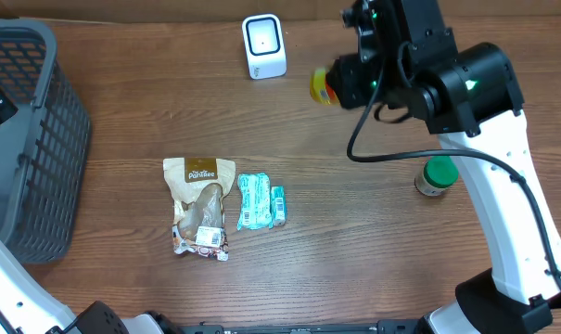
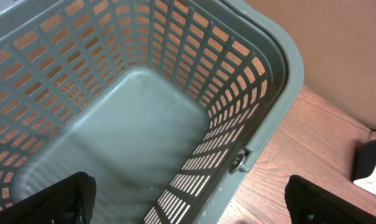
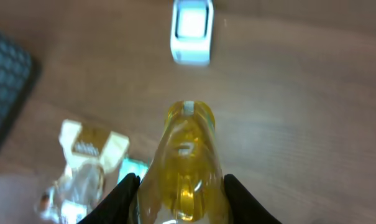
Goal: Scan the item barcode
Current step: 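Carry the yellow bottle up to the white scanner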
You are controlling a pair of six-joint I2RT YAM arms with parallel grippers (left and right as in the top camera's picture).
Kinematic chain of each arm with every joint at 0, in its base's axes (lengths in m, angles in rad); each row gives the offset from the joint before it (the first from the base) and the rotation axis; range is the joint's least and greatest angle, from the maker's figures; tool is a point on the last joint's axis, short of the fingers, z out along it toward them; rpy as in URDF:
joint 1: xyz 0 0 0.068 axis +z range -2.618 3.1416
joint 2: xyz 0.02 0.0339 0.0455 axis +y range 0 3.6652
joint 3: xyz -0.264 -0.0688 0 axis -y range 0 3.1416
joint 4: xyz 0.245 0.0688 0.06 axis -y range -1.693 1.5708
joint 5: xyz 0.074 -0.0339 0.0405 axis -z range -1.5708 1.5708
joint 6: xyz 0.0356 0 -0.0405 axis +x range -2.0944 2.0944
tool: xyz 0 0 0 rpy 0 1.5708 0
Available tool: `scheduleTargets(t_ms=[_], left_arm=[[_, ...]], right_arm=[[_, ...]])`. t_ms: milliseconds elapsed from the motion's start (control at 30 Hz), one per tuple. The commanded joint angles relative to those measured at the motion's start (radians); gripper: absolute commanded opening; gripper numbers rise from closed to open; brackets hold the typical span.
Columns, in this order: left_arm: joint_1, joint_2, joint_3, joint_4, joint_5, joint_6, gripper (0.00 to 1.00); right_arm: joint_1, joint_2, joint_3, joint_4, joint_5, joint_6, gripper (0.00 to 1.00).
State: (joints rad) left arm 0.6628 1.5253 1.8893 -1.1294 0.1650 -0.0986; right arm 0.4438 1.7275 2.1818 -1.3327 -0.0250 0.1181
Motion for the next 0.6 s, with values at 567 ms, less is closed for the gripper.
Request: scheduleTargets(t_ms=[567], left_arm=[[-0.002, 0.004, -0.006, 0.003, 0.011, -0.006, 1.0]], right_arm=[[0.018, 0.333, 0.016, 0.291, -0.002, -0.467, 0.04]])
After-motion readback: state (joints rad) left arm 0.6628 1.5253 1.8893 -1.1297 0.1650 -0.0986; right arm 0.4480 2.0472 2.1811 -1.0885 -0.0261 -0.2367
